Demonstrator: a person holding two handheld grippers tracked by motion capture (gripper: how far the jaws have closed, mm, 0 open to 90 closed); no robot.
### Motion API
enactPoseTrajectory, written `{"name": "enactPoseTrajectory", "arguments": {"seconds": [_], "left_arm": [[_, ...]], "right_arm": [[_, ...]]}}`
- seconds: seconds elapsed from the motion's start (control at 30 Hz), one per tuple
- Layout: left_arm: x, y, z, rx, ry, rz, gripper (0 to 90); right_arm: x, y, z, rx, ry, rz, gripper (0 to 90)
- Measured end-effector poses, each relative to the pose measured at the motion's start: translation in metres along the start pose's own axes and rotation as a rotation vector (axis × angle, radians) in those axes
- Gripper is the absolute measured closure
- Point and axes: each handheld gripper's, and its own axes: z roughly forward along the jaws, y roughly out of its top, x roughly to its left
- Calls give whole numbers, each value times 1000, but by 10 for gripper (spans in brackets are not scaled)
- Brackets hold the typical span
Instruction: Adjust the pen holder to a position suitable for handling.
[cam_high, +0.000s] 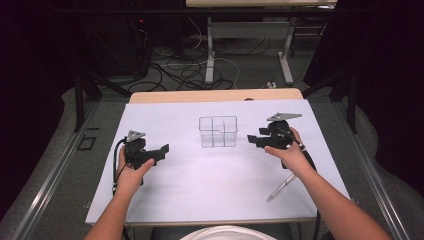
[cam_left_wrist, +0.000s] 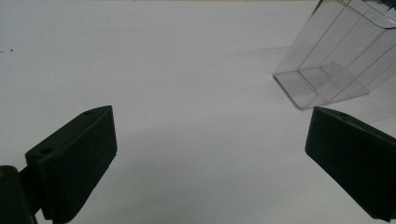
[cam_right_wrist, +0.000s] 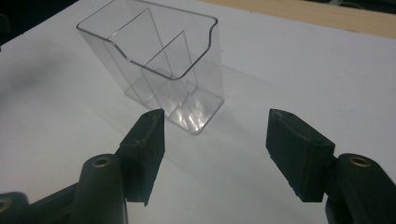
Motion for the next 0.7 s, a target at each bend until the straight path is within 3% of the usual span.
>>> {"name": "enactPoseTrajectory", "arguments": {"seconds": [0.17, 0.2, 0.23, 0.33, 0.47, 0.5, 0.53, 0.67, 0.7], "left_arm": [[0, 0, 0, -2, 0, -1, 22], [0, 0, 0, -1, 0, -1, 22], [0, 0, 0, 0, 1, -1, 22], [0, 0, 1, -3, 1, 0, 21], [1, -1, 2, 1, 4, -1, 21], [1, -1, 2, -6, 5, -3, 21], [1, -1, 2, -5, 5, -3, 21], [1, -1, 2, -6, 6, 1, 21], [2, -1, 1, 2, 3, 2, 21]], "right_arm": [[-1, -1, -8, 50, -6, -103, 298], [-1, -1, -8, 50, -6, -103, 298], [-2, -1, -9, 91, 23, -130, 229], [-1, -1, -12, 140, 16, -176, 161], [0, 0, -15, 201, 22, -259, 150], [0, 0, -15, 201, 22, -259, 150], [1, -1, -16, 219, 30, -313, 137], [6, -1, -18, 271, 17, -432, 80], [6, -1, -18, 271, 17, -432, 80]]}}
